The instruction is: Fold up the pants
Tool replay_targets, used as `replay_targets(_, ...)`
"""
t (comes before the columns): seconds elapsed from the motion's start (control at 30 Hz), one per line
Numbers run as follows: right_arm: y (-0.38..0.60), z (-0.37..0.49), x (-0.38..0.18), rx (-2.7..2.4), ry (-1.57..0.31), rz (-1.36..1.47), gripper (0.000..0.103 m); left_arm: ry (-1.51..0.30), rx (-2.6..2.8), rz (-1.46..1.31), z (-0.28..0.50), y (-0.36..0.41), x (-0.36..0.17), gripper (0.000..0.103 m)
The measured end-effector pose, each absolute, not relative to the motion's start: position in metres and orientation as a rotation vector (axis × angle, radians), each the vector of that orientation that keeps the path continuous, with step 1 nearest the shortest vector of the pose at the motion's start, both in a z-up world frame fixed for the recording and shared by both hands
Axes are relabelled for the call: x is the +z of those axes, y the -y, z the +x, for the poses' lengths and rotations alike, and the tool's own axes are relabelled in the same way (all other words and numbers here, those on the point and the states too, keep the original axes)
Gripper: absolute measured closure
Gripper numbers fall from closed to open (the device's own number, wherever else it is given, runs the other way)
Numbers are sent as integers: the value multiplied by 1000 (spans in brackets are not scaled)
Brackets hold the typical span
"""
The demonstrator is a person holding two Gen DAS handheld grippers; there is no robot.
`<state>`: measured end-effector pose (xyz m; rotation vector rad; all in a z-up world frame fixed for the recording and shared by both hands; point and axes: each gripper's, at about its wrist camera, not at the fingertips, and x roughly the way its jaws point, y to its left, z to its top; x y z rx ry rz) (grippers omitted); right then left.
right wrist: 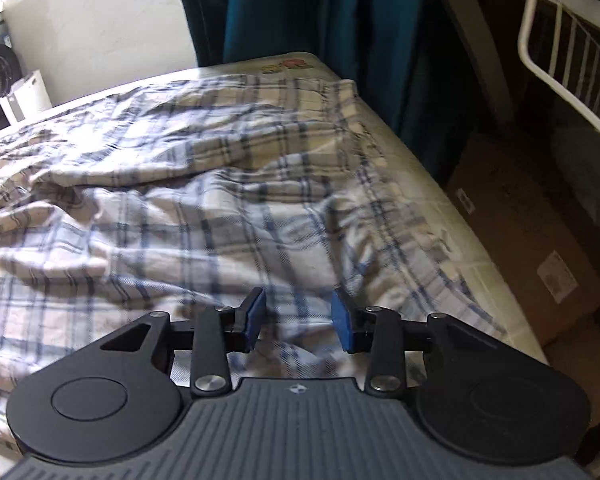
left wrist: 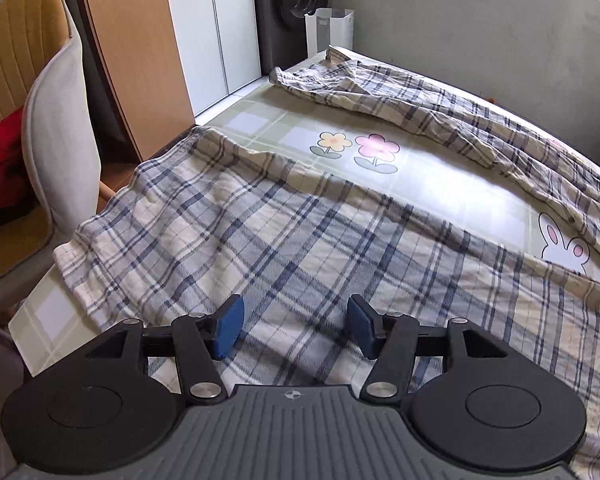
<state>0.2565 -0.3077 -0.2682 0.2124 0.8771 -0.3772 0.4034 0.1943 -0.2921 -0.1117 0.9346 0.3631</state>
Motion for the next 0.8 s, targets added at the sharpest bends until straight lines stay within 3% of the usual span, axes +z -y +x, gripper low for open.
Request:
replay_targets(0.17, 315, 247, -268, -381, -878, 250, 65, -948, 338, -100, 380, -189, -293, 44)
replay_targets(0.3, 315, 248, -262, -354, -861, 287, 64, -963, 262, -107, 380, -181, -283, 63)
replay_targets(0.8, 345, 338, -183, -274, -624, 284, 57, -695, -38, -133, 472, -111, -174, 64)
